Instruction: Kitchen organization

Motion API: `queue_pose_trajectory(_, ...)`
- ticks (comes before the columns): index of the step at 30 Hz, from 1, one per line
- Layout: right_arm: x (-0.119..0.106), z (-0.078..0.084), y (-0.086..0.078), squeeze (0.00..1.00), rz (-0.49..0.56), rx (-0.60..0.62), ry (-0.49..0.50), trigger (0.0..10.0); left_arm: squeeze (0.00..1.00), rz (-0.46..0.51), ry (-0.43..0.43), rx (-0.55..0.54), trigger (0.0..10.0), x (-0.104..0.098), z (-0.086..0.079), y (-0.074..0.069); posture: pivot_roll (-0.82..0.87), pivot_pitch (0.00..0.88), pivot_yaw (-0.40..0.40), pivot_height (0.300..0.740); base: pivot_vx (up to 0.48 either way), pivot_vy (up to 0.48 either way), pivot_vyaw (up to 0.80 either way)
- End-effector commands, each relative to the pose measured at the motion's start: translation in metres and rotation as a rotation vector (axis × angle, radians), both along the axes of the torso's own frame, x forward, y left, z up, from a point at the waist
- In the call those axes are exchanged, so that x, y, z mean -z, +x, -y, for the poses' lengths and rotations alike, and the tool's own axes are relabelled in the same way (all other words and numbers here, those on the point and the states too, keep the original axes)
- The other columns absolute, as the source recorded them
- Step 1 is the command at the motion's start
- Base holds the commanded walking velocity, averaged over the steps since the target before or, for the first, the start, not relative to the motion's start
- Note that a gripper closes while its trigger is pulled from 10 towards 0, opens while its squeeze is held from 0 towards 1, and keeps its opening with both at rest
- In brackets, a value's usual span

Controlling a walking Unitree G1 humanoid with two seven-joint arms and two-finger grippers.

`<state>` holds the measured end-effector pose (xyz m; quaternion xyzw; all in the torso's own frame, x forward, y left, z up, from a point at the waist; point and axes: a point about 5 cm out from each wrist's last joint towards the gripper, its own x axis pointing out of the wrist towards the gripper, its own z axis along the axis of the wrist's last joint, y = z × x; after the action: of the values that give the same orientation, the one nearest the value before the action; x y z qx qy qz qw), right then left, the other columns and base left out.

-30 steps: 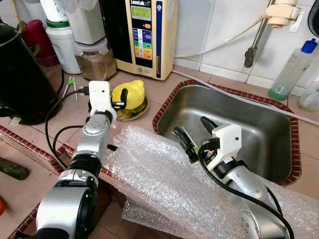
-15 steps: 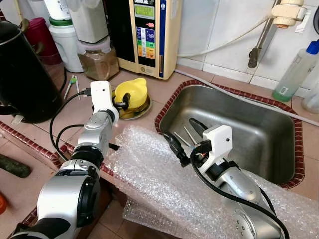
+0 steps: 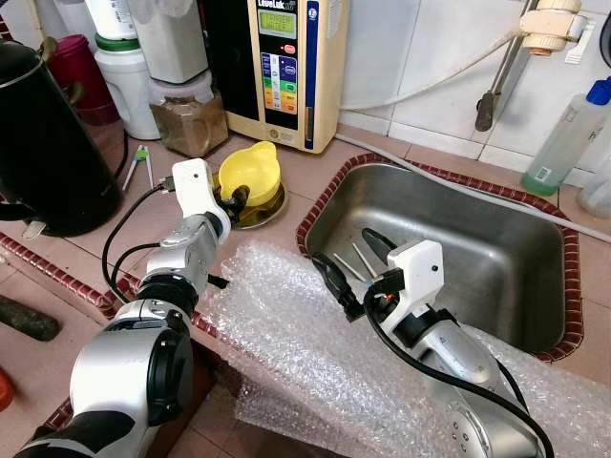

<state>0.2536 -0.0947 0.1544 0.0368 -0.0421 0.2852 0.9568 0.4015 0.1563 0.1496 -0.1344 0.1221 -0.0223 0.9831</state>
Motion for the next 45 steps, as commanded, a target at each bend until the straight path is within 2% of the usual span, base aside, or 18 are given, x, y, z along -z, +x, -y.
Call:
queue_pose_trajectory(1, -0.004, 0.002, 0.000, 0.00, 0.000, -0.003, 0.007, 10.0, 0.00, -0.033, -0.012, -0.001, 0.0, 0.003, -0.002, 0.000, -0.09, 0.026, 0.047, 0.740, 0.000, 0.000, 0.00)
queue_pose_trajectory(10, 0.002, 0.004, 0.001, 0.00, -0.032, -0.001, -0.004, 10.0, 0.00, -0.041, 0.021, 0.005, 0.0, 0.004, -0.005, -0.001, -0.09, 0.025, 0.044, 0.740, 0.000, 0.000, 0.00)
queue_pose_trajectory(16, 0.000, 0.003, -0.001, 0.00, -0.051, -0.030, 0.022, 10.0, 0.00, -0.040, 0.020, 0.006, 0.0, 0.004, -0.006, -0.001, -0.09, 0.029, 0.047, 0.740, 0.000, 0.000, 0.00)
queue_pose_trajectory(28, -0.001, 0.008, 0.005, 0.00, -0.020, 0.054, -0.025, 10.0, 0.00, 0.002, 0.075, 0.012, 0.0, 0.003, -0.011, -0.002, -0.09, 0.029, 0.051, 0.740, 0.000, 0.000, 0.00)
queue_pose_trajectory(34, 0.002, 0.010, 0.007, 0.00, -0.051, 0.052, -0.031, 10.0, 0.00, 0.025, 0.107, 0.050, 0.0, 0.004, -0.007, -0.003, -0.08, 0.028, 0.053, 0.740, 0.000, 0.000, 0.00)
queue_pose_trajectory(38, 0.004, 0.008, 0.007, 0.00, -0.077, 0.038, -0.011, 10.0, 0.00, 0.072, 0.143, 0.037, 0.0, -0.001, -0.011, -0.002, -0.08, 0.030, 0.055, 0.740, 0.000, 0.000, 0.00)
queue_pose_trajectory(39, 0.004, 0.011, 0.009, 0.00, -0.068, 0.067, -0.010, 10.0, 0.00, 0.116, 0.171, 0.029, 0.0, -0.006, -0.012, -0.002, -0.08, 0.030, 0.055, 0.740, 0.000, 0.000, 0.00)
queue_pose_trajectory(40, 0.004, 0.011, 0.009, 0.00, -0.068, 0.067, -0.010, 10.0, 0.00, 0.116, 0.171, 0.029, 0.0, -0.006, -0.012, -0.002, -0.08, 0.030, 0.055, 0.740, 0.000, 0.000, 0.00)
queue_pose_trajectory(43, 0.004, 0.012, 0.010, 0.00, -0.068, 0.085, -0.004, 10.0, 0.00, 0.232, 0.211, 0.000, 0.0, -0.020, -0.014, 0.000, -0.07, 0.032, 0.059, 0.740, 0.000, 0.000, 0.00)
queue_pose_trajectory(45, 0.004, 0.013, 0.011, 0.00, -0.067, 0.100, 0.000, 10.0, 0.00, 0.264, 0.244, 0.016, 0.0, -0.022, -0.012, -0.001, -0.07, 0.031, 0.061, 0.740, 0.000, 0.000, 0.00)
